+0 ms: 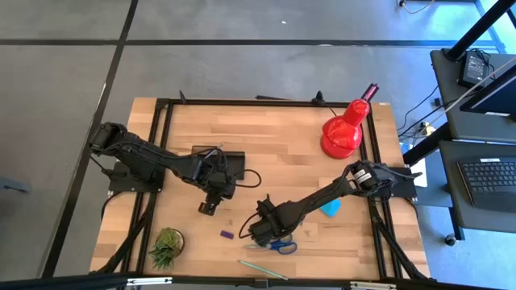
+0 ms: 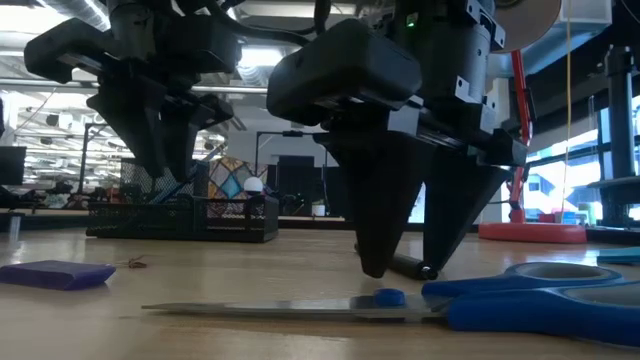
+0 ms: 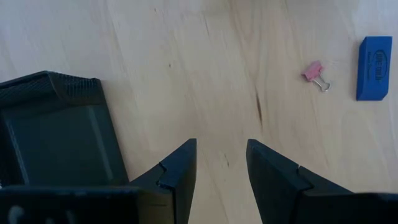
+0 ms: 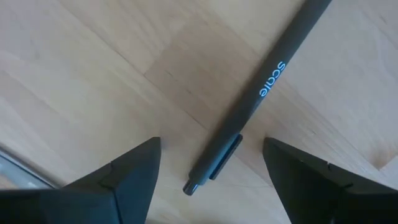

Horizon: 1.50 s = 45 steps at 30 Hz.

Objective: Pick and place office supplies into organizer
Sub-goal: Put the black pen into the black desk organizer

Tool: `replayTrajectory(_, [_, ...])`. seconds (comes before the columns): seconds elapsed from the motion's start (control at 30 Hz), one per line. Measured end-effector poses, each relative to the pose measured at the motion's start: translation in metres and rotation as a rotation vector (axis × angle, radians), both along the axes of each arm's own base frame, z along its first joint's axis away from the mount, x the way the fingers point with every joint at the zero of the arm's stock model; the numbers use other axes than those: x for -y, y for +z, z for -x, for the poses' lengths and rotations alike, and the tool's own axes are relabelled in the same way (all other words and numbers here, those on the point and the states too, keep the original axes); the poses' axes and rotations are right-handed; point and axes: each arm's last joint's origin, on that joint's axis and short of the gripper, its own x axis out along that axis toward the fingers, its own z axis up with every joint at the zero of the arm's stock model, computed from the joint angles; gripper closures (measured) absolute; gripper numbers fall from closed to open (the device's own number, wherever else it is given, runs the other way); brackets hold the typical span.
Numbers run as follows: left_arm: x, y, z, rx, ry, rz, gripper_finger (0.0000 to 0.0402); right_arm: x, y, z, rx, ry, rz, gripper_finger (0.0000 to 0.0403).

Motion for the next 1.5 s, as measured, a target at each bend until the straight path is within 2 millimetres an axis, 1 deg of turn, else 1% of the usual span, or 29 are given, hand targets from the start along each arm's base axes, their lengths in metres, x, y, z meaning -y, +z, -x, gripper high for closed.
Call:
replayTrajectory(0.33, [0.0, 0.0, 0.0, 0.0, 0.0, 0.0, 0.0267, 0.001, 0.0, 0.001, -0.032, -0.019, -0.053, 0.0116])
replayTrajectory(0.47, [0.0, 0.0, 0.0, 0.001, 0.0, 0.0, 0.0267, 0.001, -0.001, 0.001, -0.041, -0.016, -0.052, 0.0127])
replayTrajectory(0.6, [0.0, 0.0, 0.0, 0.001, 0.0, 0.0, 0.0267, 0.001, -0.002, 0.002, -0.054, -0.01, -0.046, 0.0155])
replayTrajectory(0.8, [0.0, 0.0, 0.0, 0.001, 0.0, 0.0, 0.0267, 0.001, -0.016, 0.003, -0.116, 0.015, -0.065, 0.0199])
replayTrajectory(1.0, [0.0, 0.0, 0.0, 0.005, 0.0, 0.001, 0.0267, 0.005, -0.016, 0.002, -0.135, 0.005, -0.083, 0.0237])
replayTrajectory(1.3, [0.0, 0.0, -0.001, 0.008, 0.0, 0.001, 0.0267, 0.005, -0.016, 0.002, -0.138, 0.031, -0.078, 0.0316])
replayTrajectory(1.5, [0.0, 0.0, -0.001, 0.009, 0.0, 0.001, 0.0267, 0.005, -0.016, 0.003, -0.145, 0.155, -0.058, 0.0354])
